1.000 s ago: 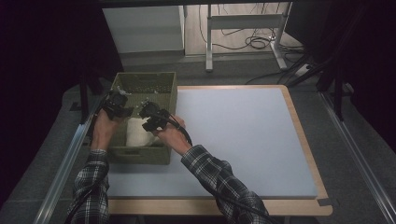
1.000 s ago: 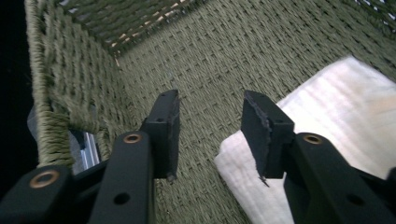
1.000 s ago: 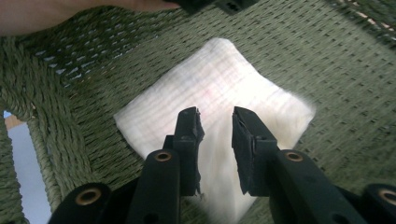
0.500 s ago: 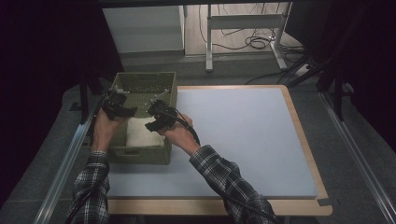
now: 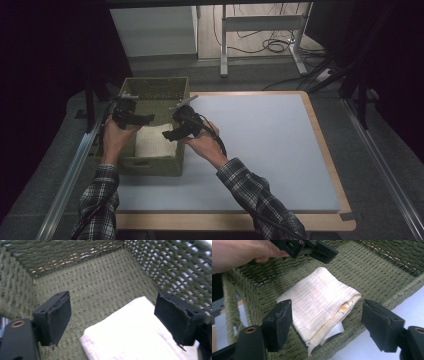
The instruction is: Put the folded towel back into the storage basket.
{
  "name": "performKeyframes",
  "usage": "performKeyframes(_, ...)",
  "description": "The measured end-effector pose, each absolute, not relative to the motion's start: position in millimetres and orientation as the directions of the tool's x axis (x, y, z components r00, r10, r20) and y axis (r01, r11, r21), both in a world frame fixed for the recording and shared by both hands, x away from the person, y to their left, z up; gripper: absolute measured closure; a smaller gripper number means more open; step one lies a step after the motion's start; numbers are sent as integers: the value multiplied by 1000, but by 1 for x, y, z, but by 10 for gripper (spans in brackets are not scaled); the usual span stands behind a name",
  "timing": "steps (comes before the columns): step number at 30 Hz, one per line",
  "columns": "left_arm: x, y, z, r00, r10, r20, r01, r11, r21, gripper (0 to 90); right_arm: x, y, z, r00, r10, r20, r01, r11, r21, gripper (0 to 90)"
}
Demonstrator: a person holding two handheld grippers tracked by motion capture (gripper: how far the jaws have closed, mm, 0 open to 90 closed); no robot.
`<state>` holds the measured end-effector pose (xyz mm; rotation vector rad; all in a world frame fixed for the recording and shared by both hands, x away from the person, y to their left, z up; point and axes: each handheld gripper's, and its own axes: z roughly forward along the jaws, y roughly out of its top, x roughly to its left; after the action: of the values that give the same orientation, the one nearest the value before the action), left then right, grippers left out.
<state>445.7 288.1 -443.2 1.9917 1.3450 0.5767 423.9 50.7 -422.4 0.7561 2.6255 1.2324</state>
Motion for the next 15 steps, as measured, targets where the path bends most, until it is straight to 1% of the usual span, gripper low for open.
performKeyframes(6, 444, 282, -440, 382, 923, -42, 634, -229, 739, 89, 419, 38, -416, -869, 489, 78, 366, 527, 767, 213)
performKeyframes(8, 443, 281, -439, 394, 917, -66, 632, -218, 744, 77, 417, 34, -414, -871, 486, 71, 358, 529, 770, 201)
performKeyframes(9, 442, 280, -439, 399, 914, -76, 632, -214, 745, 58, 416, 32, -413, -871, 487, 65, 353, 530, 771, 196)
performKeyframes(15, 438, 272, -435, 424, 903, -72, 623, -233, 747, 34, 413, 16, -412, -871, 488, 55, 345, 529, 775, 169)
